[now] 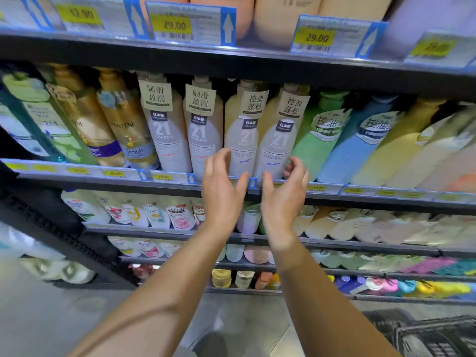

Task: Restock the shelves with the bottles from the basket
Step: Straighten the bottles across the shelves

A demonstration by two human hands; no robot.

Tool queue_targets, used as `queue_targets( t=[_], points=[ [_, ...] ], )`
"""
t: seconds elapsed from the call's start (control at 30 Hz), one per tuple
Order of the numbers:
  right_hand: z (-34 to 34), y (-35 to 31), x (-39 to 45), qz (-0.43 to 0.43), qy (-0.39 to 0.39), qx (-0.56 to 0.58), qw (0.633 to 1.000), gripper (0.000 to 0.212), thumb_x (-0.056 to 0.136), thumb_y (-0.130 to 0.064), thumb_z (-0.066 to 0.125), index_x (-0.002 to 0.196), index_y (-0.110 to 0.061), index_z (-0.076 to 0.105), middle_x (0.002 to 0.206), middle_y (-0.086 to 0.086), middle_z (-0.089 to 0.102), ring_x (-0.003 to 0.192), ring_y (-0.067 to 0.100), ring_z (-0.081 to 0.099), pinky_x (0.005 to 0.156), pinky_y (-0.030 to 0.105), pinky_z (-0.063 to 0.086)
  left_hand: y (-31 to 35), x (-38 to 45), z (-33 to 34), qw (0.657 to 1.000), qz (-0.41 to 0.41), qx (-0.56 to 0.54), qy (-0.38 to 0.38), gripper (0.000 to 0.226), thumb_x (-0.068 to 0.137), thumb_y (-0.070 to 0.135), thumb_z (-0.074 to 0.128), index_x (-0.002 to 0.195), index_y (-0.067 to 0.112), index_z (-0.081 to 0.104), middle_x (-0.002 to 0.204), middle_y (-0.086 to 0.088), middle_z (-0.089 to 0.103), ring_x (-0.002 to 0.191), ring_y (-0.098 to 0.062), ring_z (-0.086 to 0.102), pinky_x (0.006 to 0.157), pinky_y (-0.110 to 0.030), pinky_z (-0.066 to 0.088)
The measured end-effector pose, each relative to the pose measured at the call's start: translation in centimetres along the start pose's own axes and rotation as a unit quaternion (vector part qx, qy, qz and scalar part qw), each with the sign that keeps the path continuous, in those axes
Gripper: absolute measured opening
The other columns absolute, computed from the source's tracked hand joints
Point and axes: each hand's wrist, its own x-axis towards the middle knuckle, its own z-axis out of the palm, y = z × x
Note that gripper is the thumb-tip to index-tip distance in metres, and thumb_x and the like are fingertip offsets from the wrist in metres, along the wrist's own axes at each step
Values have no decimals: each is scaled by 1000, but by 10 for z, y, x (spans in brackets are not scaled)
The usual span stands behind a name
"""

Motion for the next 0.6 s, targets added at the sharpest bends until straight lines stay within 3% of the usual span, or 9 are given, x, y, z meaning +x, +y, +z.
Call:
queue_targets(
  t=[0.1, 0.23, 0.6],
  points=[
    [1, 2, 3, 4, -4, 5, 1000, 50, 81, -18, 71, 127, -17, 51, 118, 0, 55, 104, 19, 57, 83, 20, 36, 3, 1, 9, 999, -28, 13, 31, 56, 78, 14, 75, 129, 9, 52, 121, -9, 57, 106, -23, 55, 91, -29, 43],
    [2, -1, 3, 17, -6, 17, 1000, 49, 84, -18, 71, 129, -17, 50, 119, 0, 53, 109, 20, 55, 94, 36, 45, 6, 4, 14, 998, -50, 14, 45, 54, 80, 12, 73, 128, 11, 50, 120, -7, 56, 105, -26, 58, 91, -41, 48],
    [3, -7, 1, 21, 1, 15, 1000, 48, 86, -17, 71, 130, -15, 52, 119, 2, 55, 107, 22, 57, 93, 40, 47, 6, 4, 14, 998, -47, -6, 40, 50, 84, 11, 71, 130, 12, 50, 121, -6, 55, 108, -25, 56, 94, -39, 45]
  ],
)
